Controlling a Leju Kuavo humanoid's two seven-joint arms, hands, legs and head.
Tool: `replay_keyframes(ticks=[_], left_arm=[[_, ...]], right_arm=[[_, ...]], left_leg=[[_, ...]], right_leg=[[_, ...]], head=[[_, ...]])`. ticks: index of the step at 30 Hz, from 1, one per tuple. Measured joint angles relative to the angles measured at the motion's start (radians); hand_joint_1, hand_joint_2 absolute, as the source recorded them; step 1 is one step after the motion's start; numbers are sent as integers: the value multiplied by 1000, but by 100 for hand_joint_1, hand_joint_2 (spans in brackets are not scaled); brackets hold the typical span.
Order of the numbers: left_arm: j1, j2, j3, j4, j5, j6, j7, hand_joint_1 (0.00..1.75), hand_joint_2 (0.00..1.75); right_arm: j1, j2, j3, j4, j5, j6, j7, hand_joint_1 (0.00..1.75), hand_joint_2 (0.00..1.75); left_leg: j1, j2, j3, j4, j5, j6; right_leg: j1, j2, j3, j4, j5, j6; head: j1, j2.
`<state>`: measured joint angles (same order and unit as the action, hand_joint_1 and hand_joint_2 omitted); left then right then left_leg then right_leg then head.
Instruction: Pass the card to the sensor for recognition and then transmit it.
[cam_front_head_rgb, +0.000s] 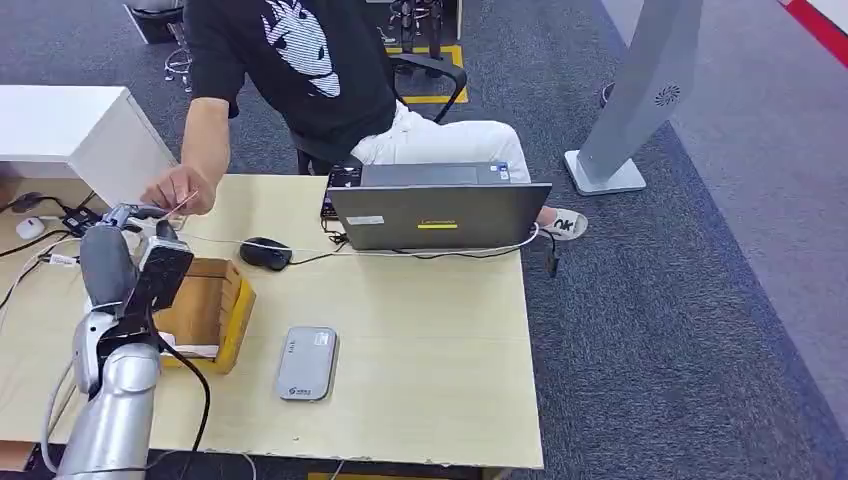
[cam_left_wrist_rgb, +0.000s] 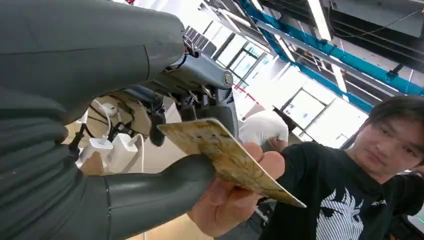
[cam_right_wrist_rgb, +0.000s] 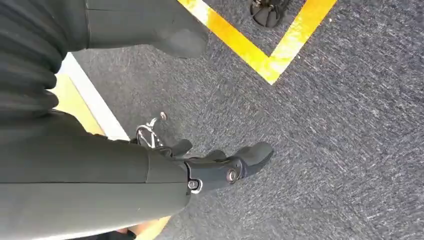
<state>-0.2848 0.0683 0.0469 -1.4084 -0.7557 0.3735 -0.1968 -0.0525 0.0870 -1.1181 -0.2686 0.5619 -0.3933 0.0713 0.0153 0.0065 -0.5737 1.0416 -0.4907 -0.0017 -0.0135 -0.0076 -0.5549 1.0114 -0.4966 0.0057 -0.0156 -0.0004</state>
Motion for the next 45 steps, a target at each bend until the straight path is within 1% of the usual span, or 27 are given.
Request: replay_keyframes(ticks=[14, 19, 23, 25, 28, 30, 31, 33, 36, 45], left_arm=[[2, 0, -10, 1, 0, -2, 0, 175, 175], [15, 0, -15, 0, 5, -20, 0, 175, 175], [31, 0, -28, -8, 16, -48, -3, 175, 175], [39, 0, -45, -18, 8, -77, 6, 175, 175], [55, 3, -90, -37, -80, -169, 47, 175, 175], [76, 14, -155, -64, -161, -217, 95, 175, 175], [86, 20, -187, -73, -177, -226, 110, 175, 175], [98, 28, -236, -90, -187, -231, 124, 175, 175], [106, 43, -269, -108, -187, -232, 126, 175, 175], [112, 61, -305, -127, -185, -234, 127, 175, 175]], right_arm=[[0, 0, 0, 4, 2, 2, -3, 0, 175], [0, 0, 1, 4, 12, 8, -6, 0, 175], [0, 0, 2, 4, 24, 9, -7, 0, 175], [0, 0, 2, 4, 29, 15, -8, 0, 175], [1, 0, 2, 4, 35, 19, -8, 0, 175], [2, 0, 2, 4, 35, 19, -8, 0, 175], [2, 0, 1, 4, 35, 18, -8, 0, 175], [2, 1, 0, 4, 35, 18, -8, 0, 175], [4, 2, 0, 4, 35, 18, -8, 0, 175], [6, 2, 0, 4, 37, 18, -8, 0, 175]], left_leg=[[0, 0, 0, 0, 0, 0], [0, 0, 0, 0, 0, 0], [0, 0, -1, 0, 0, 0], [0, 0, -1, 0, 0, 0], [0, 0, -1, 0, 0, 0], [0, 0, -1, 0, 0, 0], [0, 0, -1, 0, 0, 0], [0, 0, -1, 0, 0, 0], [0, 0, -1, 0, 0, 0], [0, 0, -1, 0, 0, 0]], right_leg=[[0, 0, 0, 0, 0, 0], [0, 0, 0, 0, 0, 0], [0, 0, 0, 0, 0, 0], [0, 0, 0, 0, 0, 0], [0, 0, 0, 0, 0, 0], [0, 0, 0, 0, 0, 0], [0, 0, 0, 0, 0, 0], [0, 0, -1, 0, 0, 0], [0, 0, -1, 0, 0, 0], [0, 0, -1, 0, 0, 0]], head=[[0, 0], [0, 0], [0, 0], [0, 0], [0, 0], [0, 0], [0, 0], [0, 0], [0, 0], [0, 0]])
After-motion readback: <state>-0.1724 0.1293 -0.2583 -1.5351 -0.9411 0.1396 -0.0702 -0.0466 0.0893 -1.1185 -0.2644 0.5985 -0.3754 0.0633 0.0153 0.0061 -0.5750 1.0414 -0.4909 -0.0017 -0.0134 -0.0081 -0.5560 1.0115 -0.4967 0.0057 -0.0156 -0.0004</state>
